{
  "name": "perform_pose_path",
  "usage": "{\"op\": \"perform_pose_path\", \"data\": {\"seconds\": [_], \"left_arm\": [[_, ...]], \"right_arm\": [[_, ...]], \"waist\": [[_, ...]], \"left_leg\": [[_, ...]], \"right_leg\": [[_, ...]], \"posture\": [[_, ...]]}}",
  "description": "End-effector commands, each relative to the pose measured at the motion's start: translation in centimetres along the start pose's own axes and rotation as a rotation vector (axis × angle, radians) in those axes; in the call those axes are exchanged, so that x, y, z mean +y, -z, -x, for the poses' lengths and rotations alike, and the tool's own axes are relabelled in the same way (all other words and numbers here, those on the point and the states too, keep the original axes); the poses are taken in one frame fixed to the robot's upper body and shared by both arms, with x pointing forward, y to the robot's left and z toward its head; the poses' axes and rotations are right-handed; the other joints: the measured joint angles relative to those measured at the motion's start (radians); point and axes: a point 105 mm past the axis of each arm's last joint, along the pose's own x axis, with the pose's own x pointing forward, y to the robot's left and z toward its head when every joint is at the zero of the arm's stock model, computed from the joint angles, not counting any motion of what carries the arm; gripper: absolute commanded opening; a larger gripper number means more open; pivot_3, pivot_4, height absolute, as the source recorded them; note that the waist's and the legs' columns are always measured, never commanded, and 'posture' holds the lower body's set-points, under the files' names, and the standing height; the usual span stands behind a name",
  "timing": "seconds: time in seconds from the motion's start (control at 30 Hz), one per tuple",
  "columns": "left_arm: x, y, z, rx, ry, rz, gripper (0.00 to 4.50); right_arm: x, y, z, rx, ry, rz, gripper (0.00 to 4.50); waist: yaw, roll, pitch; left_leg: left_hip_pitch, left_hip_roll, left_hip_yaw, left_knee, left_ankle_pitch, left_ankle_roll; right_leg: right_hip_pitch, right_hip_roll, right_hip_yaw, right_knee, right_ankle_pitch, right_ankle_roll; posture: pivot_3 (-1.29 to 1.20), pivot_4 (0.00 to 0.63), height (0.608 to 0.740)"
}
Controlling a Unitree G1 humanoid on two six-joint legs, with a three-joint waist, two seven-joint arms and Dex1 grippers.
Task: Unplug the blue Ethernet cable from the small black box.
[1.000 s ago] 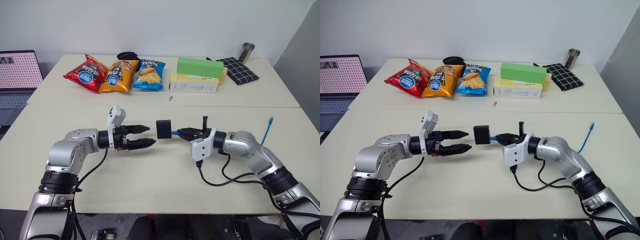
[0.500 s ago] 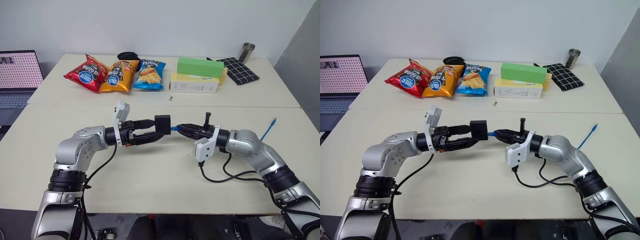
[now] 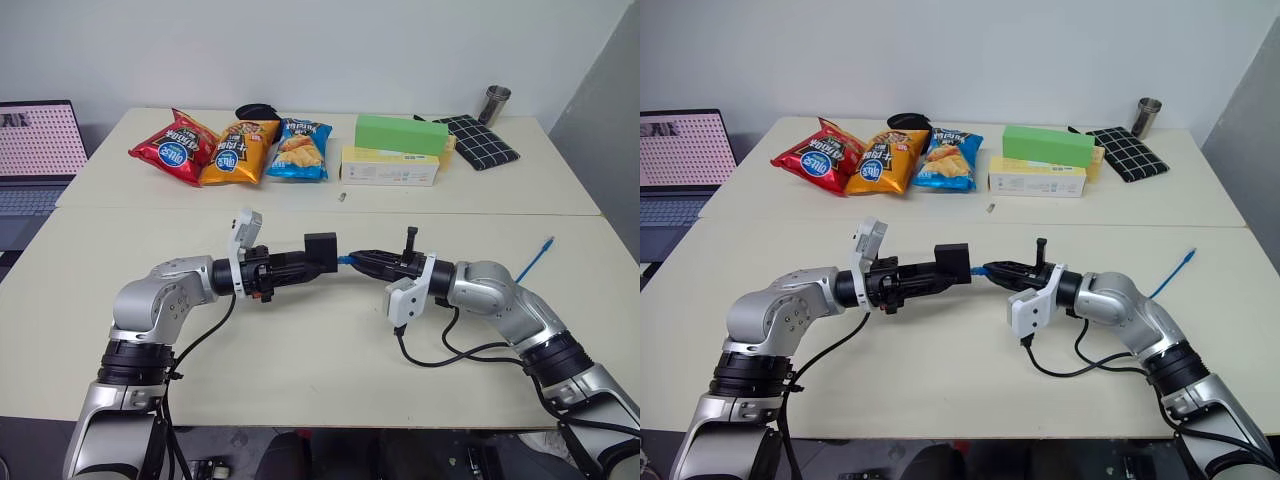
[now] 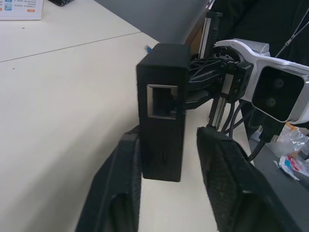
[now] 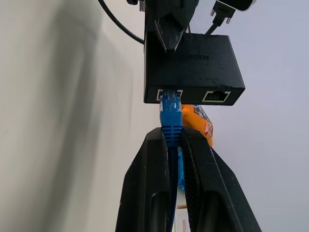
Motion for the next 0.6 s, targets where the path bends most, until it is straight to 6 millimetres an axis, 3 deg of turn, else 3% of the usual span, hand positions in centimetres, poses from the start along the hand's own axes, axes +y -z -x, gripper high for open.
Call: {"op": "perform_pose_path", "data": {"seconds": [0.03, 0.2, 0.27, 0.47, 0.6], "left_arm": [[-0.4, -0.3, -0.1, 0.003, 0.015, -0.044, 0.77], [-0.2, 0.1, 0.2, 0.023, 0.003, -0.055, 0.78], [-0.2, 0.2, 0.3, 0.028, 0.002, -0.060, 0.78], [-0.2, 0.2, 0.6, 0.044, 0.021, -0.083, 0.78], [-0.2, -0.1, 0.7, 0.056, 0.048, -0.124, 0.78]], "right_arm": [[-1.1, -1.2, -0.1, -0.052, 0.040, 0.035, 0.09], [-0.8, -1.7, -0.1, -0.082, 0.015, 0.071, 0.09], [-0.7, -1.9, 0.0, -0.096, -0.001, 0.065, 0.81], [-0.9, -1.8, 0.8, -0.087, -0.043, 0.020, 2.12], [-0.7, -2.0, 2.6, -0.050, -0.109, -0.233, 2.94]], "waist": [[0.000, 0.000, 0.000], [0.000, 0.000, 0.000], [0.000, 0.000, 0.000], [0.001, 0.000, 0.000], [0.003, 0.000, 0.000]], "left_leg": [[0.000, 0.000, 0.000, 0.000, 0.000, 0.000], [0.000, 0.000, 0.000, 0.000, 0.000, 0.000], [0.000, 0.000, 0.000, 0.000, 0.000, 0.000], [0.000, 0.000, 0.000, 0.000, 0.000, 0.000], [0.000, 0.000, -0.001, 0.000, 0.000, 0.000]], "right_leg": [[0.000, 0.000, 0.000, 0.000, 0.000, 0.000], [0.000, 0.000, 0.000, 0.000, 0.000, 0.000], [0.000, 0.000, 0.000, 0.000, 0.000, 0.000], [0.000, 0.000, 0.000, 0.000, 0.000, 0.000], [0.000, 0.000, -0.001, 0.000, 0.000, 0.000]], "posture": [[0.00, 0.150, 0.740], [0.00, 0.150, 0.740], [0.00, 0.150, 0.740], [0.00, 0.150, 0.740], [0.00, 0.150, 0.740]]}}
